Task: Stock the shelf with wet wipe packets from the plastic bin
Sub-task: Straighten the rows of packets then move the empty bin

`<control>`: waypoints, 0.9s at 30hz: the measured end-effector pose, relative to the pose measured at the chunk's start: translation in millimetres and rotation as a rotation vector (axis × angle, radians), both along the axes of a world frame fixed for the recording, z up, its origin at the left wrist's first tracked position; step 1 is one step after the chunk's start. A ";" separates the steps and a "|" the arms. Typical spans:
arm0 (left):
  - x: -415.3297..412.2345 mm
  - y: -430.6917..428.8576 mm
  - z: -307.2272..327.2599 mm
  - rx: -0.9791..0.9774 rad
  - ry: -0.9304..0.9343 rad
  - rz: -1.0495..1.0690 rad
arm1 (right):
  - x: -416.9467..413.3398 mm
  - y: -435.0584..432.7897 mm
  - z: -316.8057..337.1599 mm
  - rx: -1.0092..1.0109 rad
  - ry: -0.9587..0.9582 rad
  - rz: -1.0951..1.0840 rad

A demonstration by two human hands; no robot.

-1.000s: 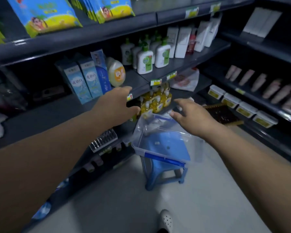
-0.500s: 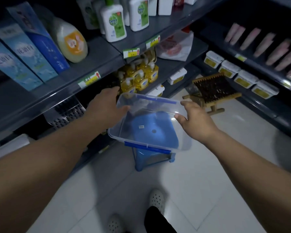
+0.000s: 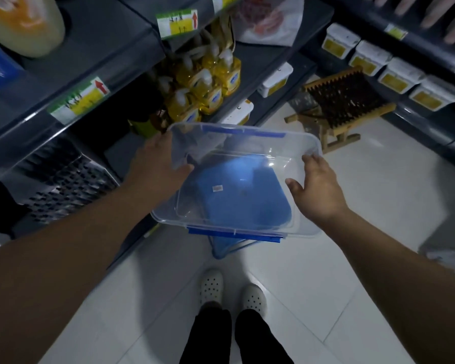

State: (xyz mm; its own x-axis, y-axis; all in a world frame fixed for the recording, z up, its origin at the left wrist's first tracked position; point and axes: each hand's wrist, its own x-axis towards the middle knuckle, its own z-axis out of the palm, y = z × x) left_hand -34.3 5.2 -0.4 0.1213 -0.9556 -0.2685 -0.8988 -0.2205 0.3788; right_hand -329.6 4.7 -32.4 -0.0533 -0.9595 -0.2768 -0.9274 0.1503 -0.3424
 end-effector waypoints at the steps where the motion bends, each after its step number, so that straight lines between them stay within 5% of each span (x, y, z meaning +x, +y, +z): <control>1: 5.1 -6.0 -16.2 0.012 -0.009 0.000 | -0.2 -2.8 -11.7 0.008 0.020 -0.025; 15: 29.1 -33.5 -144.6 0.104 -0.121 0.009 | -8.6 -21.5 -110.6 -0.016 0.285 -0.141; 27: 30.9 -39.4 -172.3 -0.012 -0.016 0.152 | -26.4 -21.2 -124.5 -0.087 0.146 -0.309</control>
State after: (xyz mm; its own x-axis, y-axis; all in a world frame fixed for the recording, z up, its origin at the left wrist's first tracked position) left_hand -3.4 -34.2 -172.7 0.2692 -0.9289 -0.2544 -0.8612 -0.3504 0.3681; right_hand -356.0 -16.5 -156.8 -0.3775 -0.9116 -0.1627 -0.8830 0.4073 -0.2332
